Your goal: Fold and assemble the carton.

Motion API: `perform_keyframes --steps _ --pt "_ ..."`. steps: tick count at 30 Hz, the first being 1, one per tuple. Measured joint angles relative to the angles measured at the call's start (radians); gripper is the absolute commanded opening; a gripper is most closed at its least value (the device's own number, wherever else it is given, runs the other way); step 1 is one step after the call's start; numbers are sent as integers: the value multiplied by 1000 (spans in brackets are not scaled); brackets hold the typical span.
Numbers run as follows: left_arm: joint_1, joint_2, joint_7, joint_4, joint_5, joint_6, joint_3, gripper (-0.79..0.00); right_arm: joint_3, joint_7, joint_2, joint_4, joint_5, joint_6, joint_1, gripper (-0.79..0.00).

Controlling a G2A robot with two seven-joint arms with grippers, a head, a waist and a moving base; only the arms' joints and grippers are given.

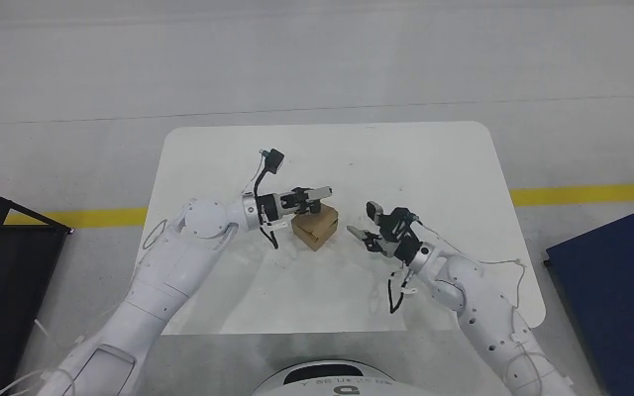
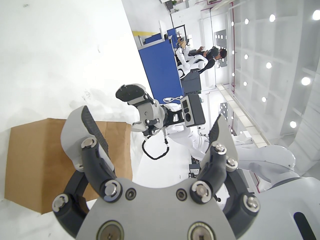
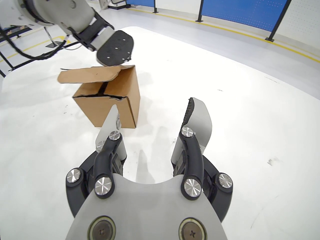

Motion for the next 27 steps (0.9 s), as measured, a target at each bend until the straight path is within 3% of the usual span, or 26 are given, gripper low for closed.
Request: perform_keyframes --steps 7,21,27 --pt "13 7 -4 8 -7 -6 -35 0 -32 -67 3 -47 -95 -36 -14 -425" --pt "12 10 -2 59 4 -12 -62 0 -72 -151 0 -75 -175 -3 -13 -468" --pt "16 12 6 70 26 -21 -68 0 -82 -116 -2 -103 -192 22 -12 -462"
